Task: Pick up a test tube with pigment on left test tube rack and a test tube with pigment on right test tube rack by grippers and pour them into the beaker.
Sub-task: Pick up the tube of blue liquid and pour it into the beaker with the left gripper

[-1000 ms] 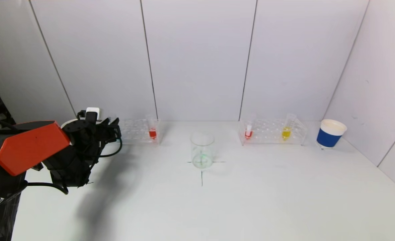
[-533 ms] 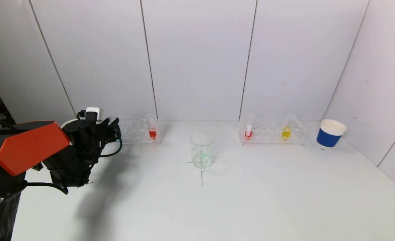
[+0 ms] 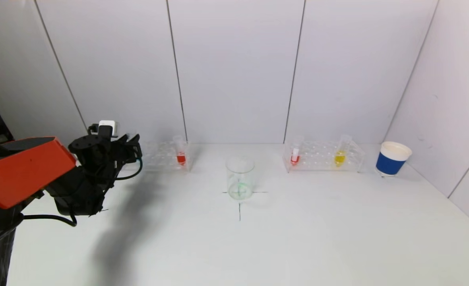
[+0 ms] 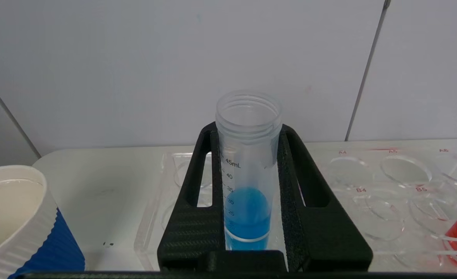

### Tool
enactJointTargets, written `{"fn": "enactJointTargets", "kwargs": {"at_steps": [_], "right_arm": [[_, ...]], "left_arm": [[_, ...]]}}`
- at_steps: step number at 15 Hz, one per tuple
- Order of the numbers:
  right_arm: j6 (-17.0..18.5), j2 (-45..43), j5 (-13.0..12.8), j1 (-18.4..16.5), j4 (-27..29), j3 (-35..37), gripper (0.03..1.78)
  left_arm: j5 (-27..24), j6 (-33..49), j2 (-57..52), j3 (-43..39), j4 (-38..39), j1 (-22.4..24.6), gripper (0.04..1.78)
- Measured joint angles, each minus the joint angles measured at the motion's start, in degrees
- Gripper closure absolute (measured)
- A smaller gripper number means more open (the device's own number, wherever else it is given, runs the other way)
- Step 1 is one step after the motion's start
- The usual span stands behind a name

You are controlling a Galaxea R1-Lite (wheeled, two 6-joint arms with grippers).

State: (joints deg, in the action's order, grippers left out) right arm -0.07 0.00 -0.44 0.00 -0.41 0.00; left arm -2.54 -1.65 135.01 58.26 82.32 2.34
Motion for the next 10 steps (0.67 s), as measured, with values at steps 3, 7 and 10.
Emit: {"fn": "enactJointTargets", "kwargs": {"at_steps": [3,7,10], "right_arm": [[0.0,0.0,0.0,0.0,0.0,0.0,0.04],[0.0,0.0,0.0,0.0,0.01,0.0,0.04],[0.0,0.0,0.0,0.0,0.0,0.0,0.04]], "left_arm": [[0.09,0.02,-1.46,0.17,-1.1,0.0,1.39],[0.11,-0.02,-3.62,0.28,-3.11,0.0,1.39],[0.15,-0.02,-5.9,0.67,-5.25,0.05,1.39]]}}
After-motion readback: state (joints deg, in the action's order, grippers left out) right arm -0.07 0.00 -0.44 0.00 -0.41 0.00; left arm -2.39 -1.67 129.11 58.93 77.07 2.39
